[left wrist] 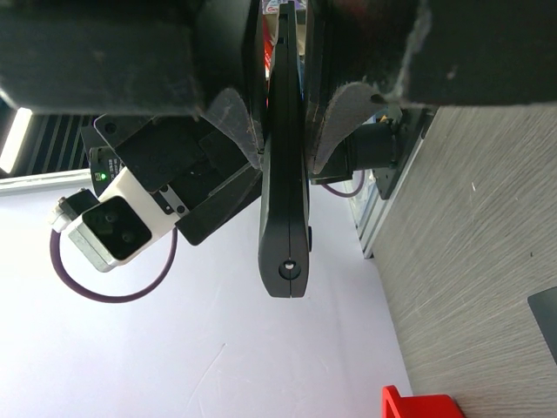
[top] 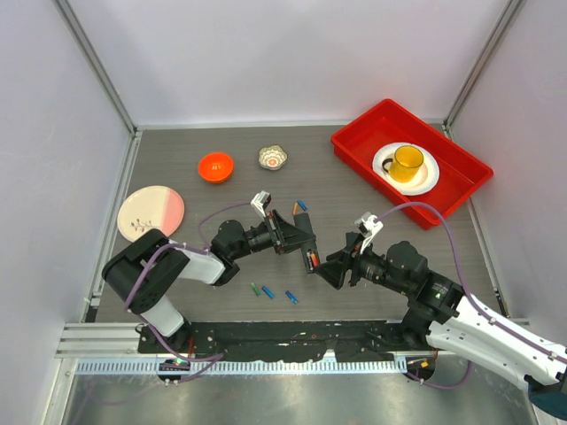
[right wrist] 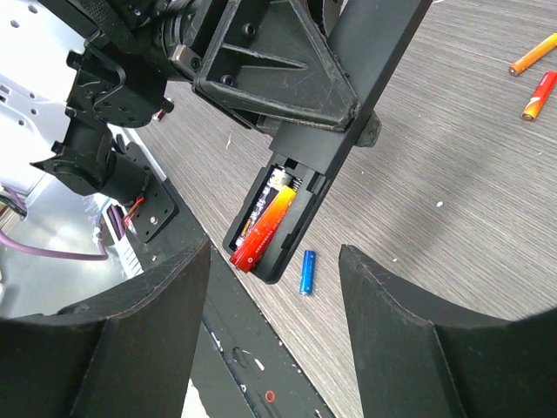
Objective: Load the batteries into the remote control
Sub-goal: Load the battery into the remote control.
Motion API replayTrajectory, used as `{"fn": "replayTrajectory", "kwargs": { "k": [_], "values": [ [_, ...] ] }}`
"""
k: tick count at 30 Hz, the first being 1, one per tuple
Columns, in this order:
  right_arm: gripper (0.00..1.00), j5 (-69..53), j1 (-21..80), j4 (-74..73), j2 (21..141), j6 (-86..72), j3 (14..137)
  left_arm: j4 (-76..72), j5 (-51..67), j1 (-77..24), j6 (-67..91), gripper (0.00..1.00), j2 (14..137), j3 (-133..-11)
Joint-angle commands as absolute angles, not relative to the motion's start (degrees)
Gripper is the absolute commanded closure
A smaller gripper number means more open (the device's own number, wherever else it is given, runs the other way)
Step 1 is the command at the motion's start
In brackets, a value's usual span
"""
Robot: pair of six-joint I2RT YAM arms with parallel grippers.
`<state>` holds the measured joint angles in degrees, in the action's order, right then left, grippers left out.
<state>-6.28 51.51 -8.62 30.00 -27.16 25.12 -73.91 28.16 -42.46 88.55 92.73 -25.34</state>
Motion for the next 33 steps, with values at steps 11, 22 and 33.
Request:
{"fn": "replayTrajectory", "kwargs": {
  "k": [11, 22, 33],
  "values": [
    [0.37, -5.19, 50.89, -5.98, 31.55, -26.89, 24.79, -88.59, 29.0, -42.27, 88.42, 1.0, 89.91, -24.79],
    [0.41, -4.75, 50.54, -5.27, 32.61, -27.16, 24.7, -88.59, 29.18, -42.28, 88.24, 1.0, 89.3, -24.61],
    [0.44, -5.1, 49.48, -3.43, 34.72, -27.68, 24.79, -88.59, 29.36, -42.45, 88.07, 1.0, 88.33, -24.0]
  ]
}}
